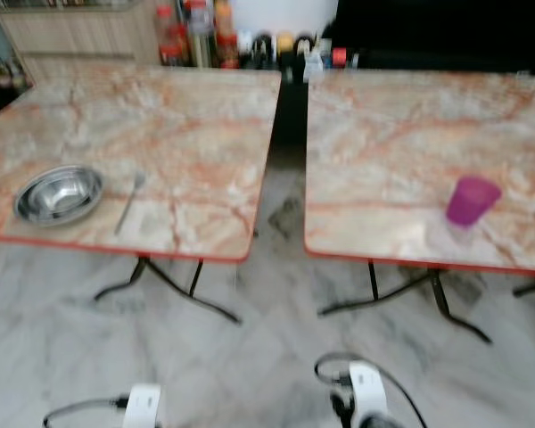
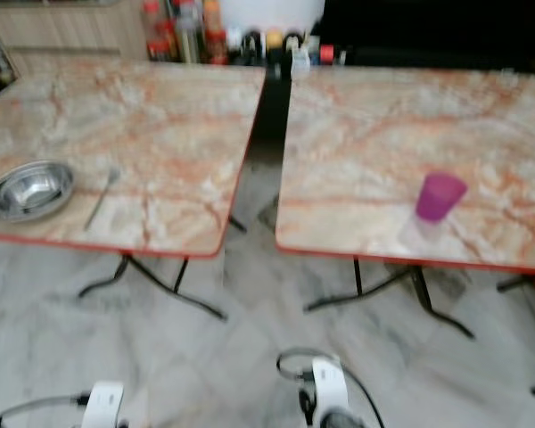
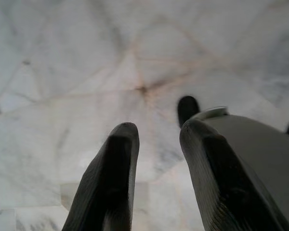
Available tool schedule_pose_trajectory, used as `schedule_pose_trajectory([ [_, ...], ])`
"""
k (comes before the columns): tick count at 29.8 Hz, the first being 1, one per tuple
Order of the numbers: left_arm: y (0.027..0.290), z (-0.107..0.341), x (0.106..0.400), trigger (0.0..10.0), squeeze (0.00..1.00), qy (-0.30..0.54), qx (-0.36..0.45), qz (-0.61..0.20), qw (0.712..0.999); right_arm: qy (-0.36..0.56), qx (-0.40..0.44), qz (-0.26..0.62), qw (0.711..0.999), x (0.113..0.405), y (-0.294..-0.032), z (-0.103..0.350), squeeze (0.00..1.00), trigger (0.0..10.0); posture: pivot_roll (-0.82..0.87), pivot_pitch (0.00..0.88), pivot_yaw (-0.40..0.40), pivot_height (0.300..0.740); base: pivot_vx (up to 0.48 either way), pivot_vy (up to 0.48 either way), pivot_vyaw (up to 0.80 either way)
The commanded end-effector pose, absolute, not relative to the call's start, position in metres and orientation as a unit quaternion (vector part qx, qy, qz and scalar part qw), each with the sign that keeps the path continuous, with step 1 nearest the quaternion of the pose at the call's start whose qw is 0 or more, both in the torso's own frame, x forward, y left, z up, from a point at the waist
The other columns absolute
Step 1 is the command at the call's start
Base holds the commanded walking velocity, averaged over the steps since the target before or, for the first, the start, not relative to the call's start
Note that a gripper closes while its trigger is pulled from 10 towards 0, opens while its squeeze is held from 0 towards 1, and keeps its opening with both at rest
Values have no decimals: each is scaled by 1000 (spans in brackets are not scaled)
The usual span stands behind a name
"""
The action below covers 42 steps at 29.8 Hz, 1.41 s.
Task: Setting the table
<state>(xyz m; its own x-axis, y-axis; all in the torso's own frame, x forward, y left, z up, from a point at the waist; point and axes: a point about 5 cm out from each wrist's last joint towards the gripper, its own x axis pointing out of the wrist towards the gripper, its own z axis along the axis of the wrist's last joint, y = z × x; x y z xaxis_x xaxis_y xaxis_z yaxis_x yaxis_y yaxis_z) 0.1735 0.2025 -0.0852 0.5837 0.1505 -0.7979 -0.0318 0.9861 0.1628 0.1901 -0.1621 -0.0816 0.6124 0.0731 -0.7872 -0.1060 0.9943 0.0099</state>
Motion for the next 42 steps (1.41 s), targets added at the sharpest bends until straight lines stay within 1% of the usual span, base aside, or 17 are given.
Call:
schedule_pose_trajectory([
  [1,198,-86,173,10000,0,457,65,47,886,445,-21,37,894,185,-170,-84,0,10000,-17,91,-17,740,0,-296,0],
  [22,197,-87,172,10000,0,458,64,45,885,436,-19,30,899,188,-172,-82,0,10000,-23,87,-18,740,0,-298,0],
  [37,195,-88,171,10000,0,459,69,34,885,430,-27,21,902,187,-179,-81,0,10000,-45,47,-9,740,0,-303,0],
  [42,195,-88,170,10000,0,458,69,33,885,421,-19,11,907,189,-180,-80,0,10000,-44,21,-11,740,0,-304,0],
])
